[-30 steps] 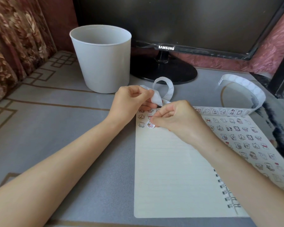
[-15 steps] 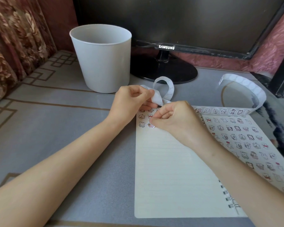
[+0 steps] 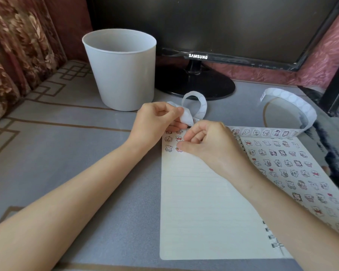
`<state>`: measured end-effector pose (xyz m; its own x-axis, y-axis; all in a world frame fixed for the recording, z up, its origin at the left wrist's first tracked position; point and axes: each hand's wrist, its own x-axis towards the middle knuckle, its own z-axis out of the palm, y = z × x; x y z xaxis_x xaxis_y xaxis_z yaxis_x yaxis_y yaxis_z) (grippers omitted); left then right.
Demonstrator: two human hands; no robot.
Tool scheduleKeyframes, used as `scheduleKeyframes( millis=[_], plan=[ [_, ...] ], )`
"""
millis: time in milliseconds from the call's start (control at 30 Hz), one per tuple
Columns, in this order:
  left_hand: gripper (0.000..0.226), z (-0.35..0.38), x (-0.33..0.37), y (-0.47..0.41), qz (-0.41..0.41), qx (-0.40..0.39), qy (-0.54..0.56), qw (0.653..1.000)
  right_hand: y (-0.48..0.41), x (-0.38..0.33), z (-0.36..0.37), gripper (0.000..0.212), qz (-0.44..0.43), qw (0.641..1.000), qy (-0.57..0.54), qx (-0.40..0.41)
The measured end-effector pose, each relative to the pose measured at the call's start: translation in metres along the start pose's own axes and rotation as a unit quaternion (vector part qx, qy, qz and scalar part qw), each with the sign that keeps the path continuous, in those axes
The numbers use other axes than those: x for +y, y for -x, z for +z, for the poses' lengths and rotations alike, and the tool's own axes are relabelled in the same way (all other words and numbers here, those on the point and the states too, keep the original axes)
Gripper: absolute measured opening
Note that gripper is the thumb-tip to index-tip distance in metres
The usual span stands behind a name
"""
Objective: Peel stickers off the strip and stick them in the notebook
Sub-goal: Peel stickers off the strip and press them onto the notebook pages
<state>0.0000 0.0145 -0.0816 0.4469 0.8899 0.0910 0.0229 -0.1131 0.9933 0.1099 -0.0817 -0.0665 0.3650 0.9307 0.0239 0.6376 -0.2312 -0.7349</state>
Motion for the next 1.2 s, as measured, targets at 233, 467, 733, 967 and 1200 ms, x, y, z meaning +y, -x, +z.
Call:
scheduleKeyframes(
  millis=[233,467,733,967,1200],
  plan=[
    [0.023,0.000,0.000,0.001,-0.003,-0.002,0.008,1.000,-0.002,0.003,-0.001,0.011,-0.008,1.000,0.024,-0.013],
    [0.022,0.000,0.001,0.001,-0.007,-0.002,0.010,1.000,-0.003,0.006,-0.003,0.015,-0.017,1.000,-0.014,-0.003],
    [0.022,0.000,0.001,0.001,-0.005,-0.003,0.013,1.000,-0.004,0.006,-0.002,0.015,-0.021,1.000,-0.001,-0.003],
    [0.022,0.001,0.004,0.002,0.003,0.001,0.022,1.000,-0.004,0.007,-0.005,0.011,-0.031,0.999,-0.032,-0.018],
    [0.020,0.001,0.010,0.003,0.044,0.010,0.037,0.998,-0.012,0.010,-0.022,0.006,-0.136,0.978,-0.082,0.134]
  ],
)
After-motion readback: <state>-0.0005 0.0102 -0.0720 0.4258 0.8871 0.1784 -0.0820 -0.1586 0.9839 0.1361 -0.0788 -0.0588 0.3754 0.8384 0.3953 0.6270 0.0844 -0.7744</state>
